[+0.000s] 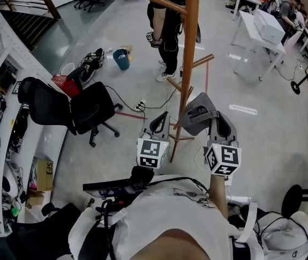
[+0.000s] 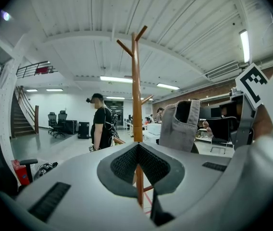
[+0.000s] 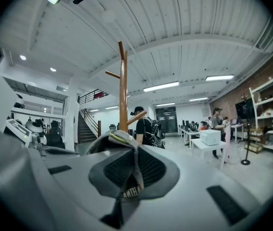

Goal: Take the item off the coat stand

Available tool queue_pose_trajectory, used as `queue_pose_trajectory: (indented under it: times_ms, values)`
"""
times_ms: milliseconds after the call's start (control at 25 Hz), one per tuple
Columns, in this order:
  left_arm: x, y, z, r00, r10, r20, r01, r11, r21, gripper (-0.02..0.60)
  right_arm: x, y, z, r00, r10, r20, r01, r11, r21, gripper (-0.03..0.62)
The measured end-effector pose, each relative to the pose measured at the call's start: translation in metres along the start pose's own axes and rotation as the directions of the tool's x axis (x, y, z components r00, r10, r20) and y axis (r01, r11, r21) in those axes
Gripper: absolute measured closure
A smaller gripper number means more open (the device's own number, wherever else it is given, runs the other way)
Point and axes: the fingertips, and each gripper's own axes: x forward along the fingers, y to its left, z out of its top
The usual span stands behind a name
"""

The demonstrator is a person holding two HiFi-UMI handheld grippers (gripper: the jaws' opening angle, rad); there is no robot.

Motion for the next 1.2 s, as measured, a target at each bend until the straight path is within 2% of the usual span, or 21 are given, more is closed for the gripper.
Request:
queue_pose_trajectory:
  times_ms: [1200]
  values:
    - [-0.002, -0.0006, -0.0008, 1.0, 0.001, 0.0, -0.001, 1.0, -0.007, 0.58, -0.0009, 0.0057, -0.0004, 1.0, 0.026, 0.004, -0.026, 1.0, -0.007, 0.565]
